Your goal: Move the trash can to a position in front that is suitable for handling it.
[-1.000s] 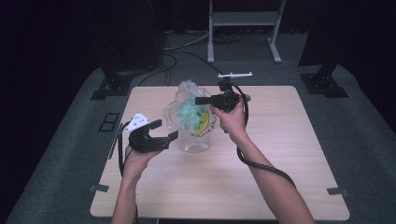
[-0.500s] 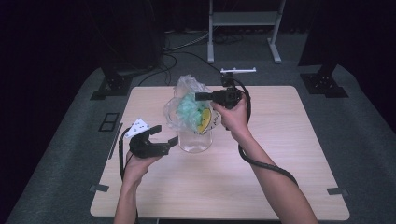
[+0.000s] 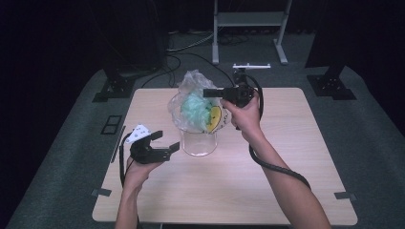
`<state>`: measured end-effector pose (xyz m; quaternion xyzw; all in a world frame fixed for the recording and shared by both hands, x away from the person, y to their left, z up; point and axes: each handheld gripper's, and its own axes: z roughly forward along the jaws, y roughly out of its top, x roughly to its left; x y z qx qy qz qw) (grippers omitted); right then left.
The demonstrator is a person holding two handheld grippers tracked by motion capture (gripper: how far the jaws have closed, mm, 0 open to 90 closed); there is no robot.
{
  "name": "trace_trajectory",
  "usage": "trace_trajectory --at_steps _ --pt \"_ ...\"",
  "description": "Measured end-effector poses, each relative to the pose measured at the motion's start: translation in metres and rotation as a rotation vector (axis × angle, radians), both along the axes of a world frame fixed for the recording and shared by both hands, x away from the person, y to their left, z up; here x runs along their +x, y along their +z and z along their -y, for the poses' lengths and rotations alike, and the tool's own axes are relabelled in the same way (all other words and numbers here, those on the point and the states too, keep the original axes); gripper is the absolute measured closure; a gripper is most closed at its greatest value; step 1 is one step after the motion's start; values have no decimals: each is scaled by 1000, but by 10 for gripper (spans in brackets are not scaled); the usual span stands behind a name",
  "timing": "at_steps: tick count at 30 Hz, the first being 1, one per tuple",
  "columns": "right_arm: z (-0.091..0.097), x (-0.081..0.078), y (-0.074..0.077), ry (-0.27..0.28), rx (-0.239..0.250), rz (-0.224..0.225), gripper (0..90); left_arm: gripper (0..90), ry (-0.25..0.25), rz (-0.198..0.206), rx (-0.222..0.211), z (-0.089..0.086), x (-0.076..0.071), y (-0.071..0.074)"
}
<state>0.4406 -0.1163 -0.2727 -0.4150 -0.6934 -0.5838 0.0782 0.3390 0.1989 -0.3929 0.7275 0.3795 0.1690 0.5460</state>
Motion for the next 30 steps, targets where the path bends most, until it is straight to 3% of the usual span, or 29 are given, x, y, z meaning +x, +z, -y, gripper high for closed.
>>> trace_trajectory --at_steps 30 --pt "58 -12 18 -42 18 35 900 75 1 14 14 0 0 -6"
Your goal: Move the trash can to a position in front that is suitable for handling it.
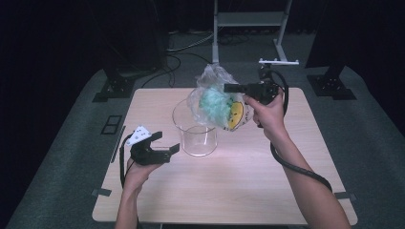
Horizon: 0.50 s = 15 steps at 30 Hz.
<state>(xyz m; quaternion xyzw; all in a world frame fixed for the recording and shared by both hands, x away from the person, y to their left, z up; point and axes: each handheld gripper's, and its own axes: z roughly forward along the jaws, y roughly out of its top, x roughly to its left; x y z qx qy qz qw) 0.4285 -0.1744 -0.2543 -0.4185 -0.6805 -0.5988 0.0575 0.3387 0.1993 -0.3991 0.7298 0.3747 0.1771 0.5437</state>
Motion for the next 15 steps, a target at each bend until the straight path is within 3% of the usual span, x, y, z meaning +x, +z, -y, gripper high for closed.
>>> trace_trajectory --at_steps 15 --pt "36 -1 4 -66 5 0 900 75 -11 -6 -9 2 2 -1"
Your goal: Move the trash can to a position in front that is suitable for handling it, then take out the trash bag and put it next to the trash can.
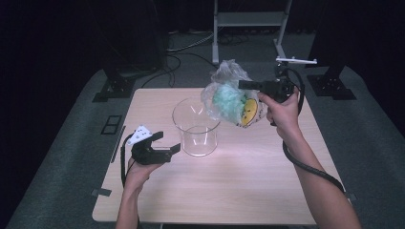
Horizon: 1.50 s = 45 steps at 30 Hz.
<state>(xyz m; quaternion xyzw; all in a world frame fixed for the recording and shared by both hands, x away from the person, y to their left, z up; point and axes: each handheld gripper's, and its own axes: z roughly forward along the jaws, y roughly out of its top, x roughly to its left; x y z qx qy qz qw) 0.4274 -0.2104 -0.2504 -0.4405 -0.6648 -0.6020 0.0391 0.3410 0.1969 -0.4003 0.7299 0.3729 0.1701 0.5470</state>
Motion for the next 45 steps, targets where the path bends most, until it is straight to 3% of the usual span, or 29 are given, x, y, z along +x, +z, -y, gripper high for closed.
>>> trace_trajectory --at_steps 11,30,45 --pt "21 -3 1 -39 3 3 900 75 -4 -2 0 2 1 0" --pt "35 -2 -8 -68 -2 -18 900 75 -13 -5 2 3 2 -1" --pt "52 1 -25 -105 -1 -49 900 75 -14 -9 12 4 2 -3"
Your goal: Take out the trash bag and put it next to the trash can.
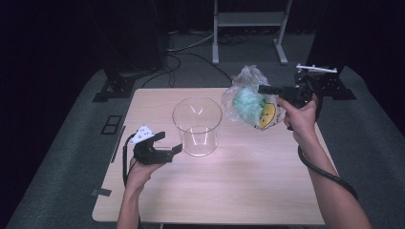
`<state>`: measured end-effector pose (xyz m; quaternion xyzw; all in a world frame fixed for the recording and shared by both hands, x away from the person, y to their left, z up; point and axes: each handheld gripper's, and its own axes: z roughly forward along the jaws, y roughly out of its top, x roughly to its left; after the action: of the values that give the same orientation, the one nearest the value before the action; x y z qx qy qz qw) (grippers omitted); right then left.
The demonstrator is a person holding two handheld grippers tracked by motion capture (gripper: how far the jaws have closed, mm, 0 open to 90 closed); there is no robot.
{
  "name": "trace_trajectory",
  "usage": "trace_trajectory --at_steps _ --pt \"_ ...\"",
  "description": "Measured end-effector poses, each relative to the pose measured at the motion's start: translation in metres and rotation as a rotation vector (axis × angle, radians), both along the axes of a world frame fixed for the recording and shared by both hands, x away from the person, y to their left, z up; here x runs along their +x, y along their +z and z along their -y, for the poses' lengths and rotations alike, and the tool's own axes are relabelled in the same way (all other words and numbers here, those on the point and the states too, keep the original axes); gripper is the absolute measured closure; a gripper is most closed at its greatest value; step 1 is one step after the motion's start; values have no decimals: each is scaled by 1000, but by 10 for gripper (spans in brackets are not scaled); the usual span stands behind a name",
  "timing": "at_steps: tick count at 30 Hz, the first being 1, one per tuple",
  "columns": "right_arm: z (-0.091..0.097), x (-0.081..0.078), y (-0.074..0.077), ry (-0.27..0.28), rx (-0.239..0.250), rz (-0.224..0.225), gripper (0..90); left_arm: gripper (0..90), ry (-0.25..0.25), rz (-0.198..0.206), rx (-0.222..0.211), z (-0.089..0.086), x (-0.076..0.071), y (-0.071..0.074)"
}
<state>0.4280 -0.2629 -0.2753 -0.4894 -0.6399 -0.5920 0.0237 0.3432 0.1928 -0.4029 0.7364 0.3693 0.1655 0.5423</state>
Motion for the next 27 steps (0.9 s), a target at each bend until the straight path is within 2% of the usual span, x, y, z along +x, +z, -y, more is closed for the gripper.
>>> trace_trajectory --at_steps 10,27 --pt "10 3 -18 -22 0 -31 900 75 0 0 0 0 0 0" --pt "14 10 -47 -38 1 -81 900 75 -5 0 0 1 0 1"
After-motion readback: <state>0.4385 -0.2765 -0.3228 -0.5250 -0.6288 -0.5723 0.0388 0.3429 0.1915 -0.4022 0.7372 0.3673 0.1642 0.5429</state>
